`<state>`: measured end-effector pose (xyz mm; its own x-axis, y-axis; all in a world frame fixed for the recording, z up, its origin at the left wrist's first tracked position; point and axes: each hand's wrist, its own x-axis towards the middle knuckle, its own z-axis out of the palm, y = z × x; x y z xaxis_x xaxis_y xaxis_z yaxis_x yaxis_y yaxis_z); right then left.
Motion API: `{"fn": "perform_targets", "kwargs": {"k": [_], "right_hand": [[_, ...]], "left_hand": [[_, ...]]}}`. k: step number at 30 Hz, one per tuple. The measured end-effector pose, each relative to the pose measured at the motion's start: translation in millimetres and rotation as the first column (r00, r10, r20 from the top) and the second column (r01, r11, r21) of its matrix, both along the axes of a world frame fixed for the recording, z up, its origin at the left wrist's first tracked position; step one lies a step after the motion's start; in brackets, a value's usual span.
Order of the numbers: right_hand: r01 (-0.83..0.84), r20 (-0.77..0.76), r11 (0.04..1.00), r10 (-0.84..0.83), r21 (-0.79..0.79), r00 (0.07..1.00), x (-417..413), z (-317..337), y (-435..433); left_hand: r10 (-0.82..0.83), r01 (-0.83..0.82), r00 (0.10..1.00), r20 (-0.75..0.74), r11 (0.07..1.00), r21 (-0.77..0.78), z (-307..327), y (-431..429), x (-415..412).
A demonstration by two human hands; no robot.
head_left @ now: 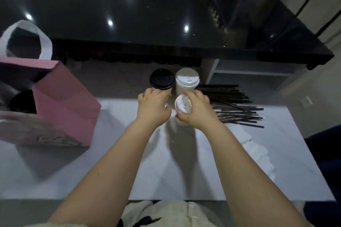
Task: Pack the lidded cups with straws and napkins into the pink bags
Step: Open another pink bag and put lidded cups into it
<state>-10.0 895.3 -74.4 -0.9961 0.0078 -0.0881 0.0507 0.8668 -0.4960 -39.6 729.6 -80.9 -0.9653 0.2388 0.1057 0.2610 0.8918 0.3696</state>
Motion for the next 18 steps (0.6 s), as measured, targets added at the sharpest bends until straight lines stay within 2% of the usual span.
{"fn": "perform_targets", "kwargs": {"k": [4, 10, 18], "right_hand": [[-0.181, -0.035, 0.982, 0.179, -0.046, 0.983, 3, 6, 0], [-0.44, -0.089, 0.892, 0.433, -0.099, 0.897, 19, 5, -29], [-0.698, -0.103, 0.705, 0.691, -0.127, 0.716, 56, -3, -100]], "left_hand": [[0.15, -0.15, 0.989, 0.002, 0.988, -0.031, 0, -8, 17], [0.391, -0.39, 0.92, 0.009, 0.92, -0.039, -5, -30, 73], [0.664, -0.662, 0.748, -0.011, 0.745, -0.075, -8, -91, 171]]}}
